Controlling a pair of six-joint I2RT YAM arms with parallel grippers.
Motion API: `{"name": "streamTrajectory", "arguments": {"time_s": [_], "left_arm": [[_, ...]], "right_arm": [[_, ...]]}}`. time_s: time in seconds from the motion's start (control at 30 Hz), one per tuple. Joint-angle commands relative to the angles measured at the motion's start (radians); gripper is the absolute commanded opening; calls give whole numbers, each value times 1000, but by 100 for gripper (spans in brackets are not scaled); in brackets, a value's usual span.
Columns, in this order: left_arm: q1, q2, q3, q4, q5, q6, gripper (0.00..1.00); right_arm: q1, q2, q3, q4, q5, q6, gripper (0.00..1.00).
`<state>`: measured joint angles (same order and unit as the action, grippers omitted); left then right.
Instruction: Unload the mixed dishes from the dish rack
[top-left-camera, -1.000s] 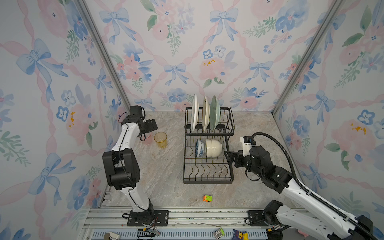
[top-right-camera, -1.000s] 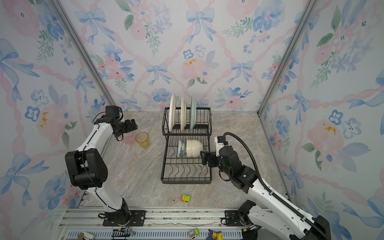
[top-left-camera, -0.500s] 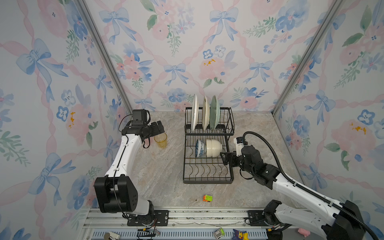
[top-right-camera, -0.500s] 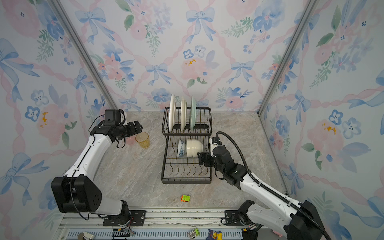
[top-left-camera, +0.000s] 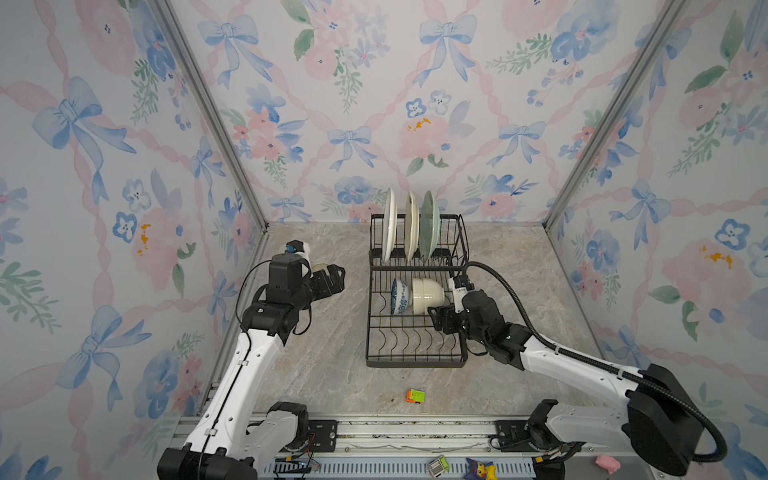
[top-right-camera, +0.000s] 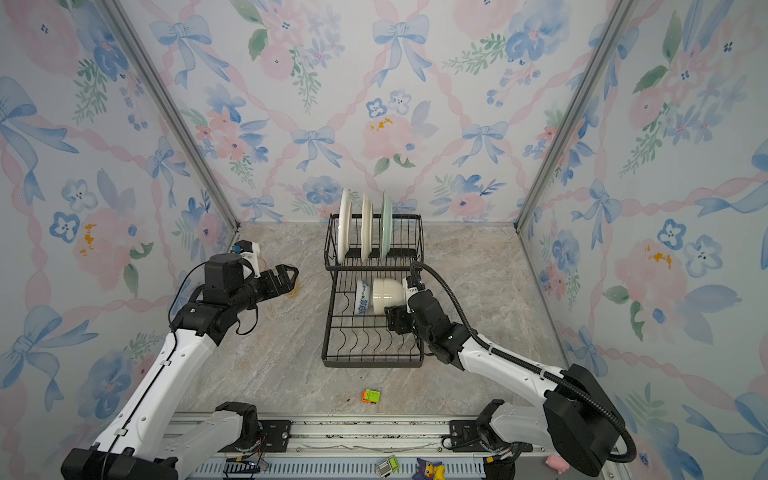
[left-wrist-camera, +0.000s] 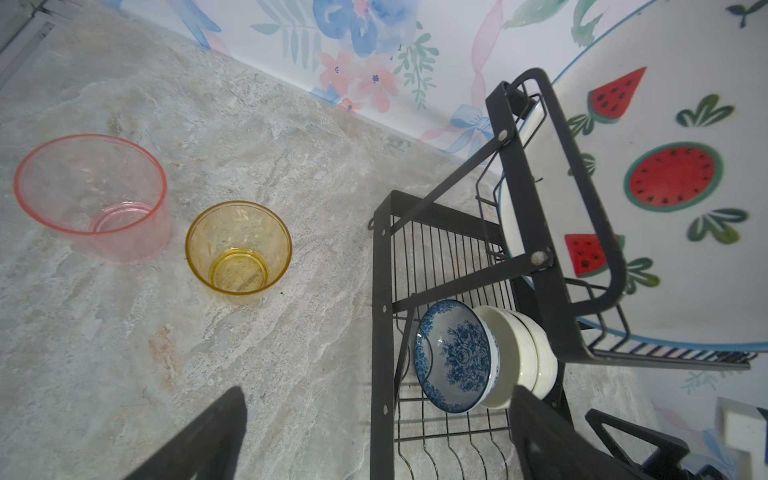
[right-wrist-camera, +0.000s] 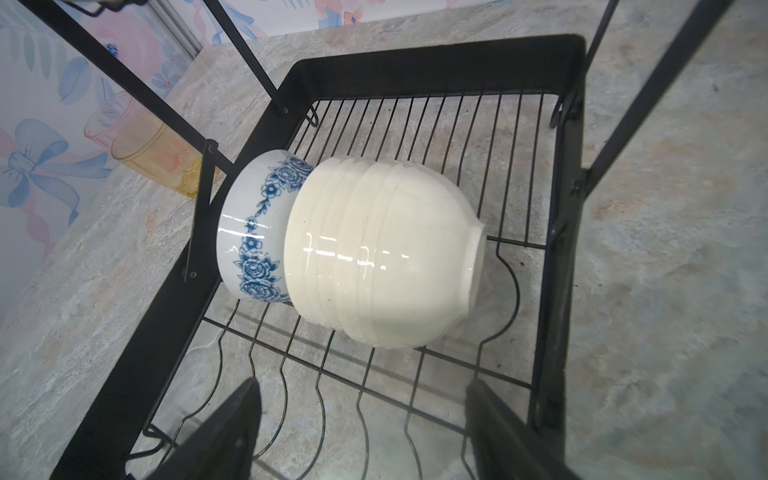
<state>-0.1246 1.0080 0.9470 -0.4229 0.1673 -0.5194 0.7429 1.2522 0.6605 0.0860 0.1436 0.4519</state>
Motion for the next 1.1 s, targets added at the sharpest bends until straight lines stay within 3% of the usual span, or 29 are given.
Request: {"name": "streamTrajectory", "arguments": {"time_s": [0.0, 0.4, 0.73, 0.93, 1.07], "left_arm": [[-3, -11, -34, 82, 24, -23, 98], [-3, 28, -103, 206, 119, -60, 98], [-3, -1, -173, 285, 116, -94, 98], [-3, 1, -188, 297, 137, -111, 98], [-3, 4, -186, 299, 136, -113, 98]], "right_arm": [[7, 51, 13, 40, 49, -21, 80], [-8, 130, 53, 61, 33, -23, 83], [-16, 166, 13, 164, 66, 3, 86], [-17, 170, 1, 171, 143, 17, 86], [-33, 202, 4, 182, 123, 21, 87]]}}
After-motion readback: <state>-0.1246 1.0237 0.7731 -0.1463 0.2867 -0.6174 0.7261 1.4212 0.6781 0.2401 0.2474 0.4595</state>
